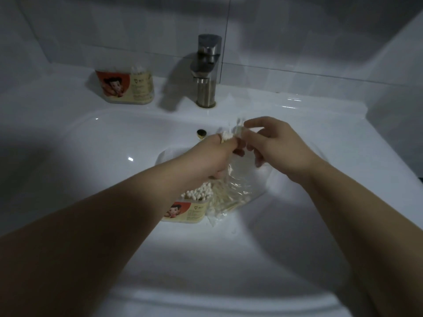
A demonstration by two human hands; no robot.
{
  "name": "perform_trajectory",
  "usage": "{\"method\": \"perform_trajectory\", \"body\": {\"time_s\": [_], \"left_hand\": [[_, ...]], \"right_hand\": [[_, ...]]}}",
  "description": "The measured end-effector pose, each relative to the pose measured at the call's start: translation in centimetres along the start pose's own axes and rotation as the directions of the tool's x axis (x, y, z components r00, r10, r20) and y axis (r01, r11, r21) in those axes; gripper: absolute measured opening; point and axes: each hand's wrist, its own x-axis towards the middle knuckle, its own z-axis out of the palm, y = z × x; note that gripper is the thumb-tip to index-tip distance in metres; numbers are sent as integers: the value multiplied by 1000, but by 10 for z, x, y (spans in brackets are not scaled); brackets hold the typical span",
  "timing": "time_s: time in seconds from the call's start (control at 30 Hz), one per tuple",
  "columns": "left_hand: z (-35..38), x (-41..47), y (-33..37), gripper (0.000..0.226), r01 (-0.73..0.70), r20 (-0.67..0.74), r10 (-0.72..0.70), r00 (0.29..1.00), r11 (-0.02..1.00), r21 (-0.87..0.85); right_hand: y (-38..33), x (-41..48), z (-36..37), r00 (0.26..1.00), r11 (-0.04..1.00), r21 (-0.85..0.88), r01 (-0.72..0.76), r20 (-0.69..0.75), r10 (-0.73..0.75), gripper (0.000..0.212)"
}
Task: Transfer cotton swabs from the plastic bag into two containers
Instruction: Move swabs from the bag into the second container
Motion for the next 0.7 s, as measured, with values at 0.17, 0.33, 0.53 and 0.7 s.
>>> {"method": "perform_trajectory", "body": {"time_s": [0.17,0.33,0.53,0.7], "left_hand": [[-2,2,6,17,29,-56,-48,997,950,-310],[-1,0,9,17,41,-37,-57,998,939,-342],[2,-2,9,19,63,-3,-68,998,941,-333],[1,-2,10,20,32,-59,-61,996,918,-394]], "right_hand": [[-3,-5,3,994,998,-48,-28,104,33,35],[-4,-8,7,990,996,-81,-40,130,51,33],[-6,-6,9,975,991,54,-121,194,109,21],[-5,-7,5,945,981,3,-196,267,188,18]]}}
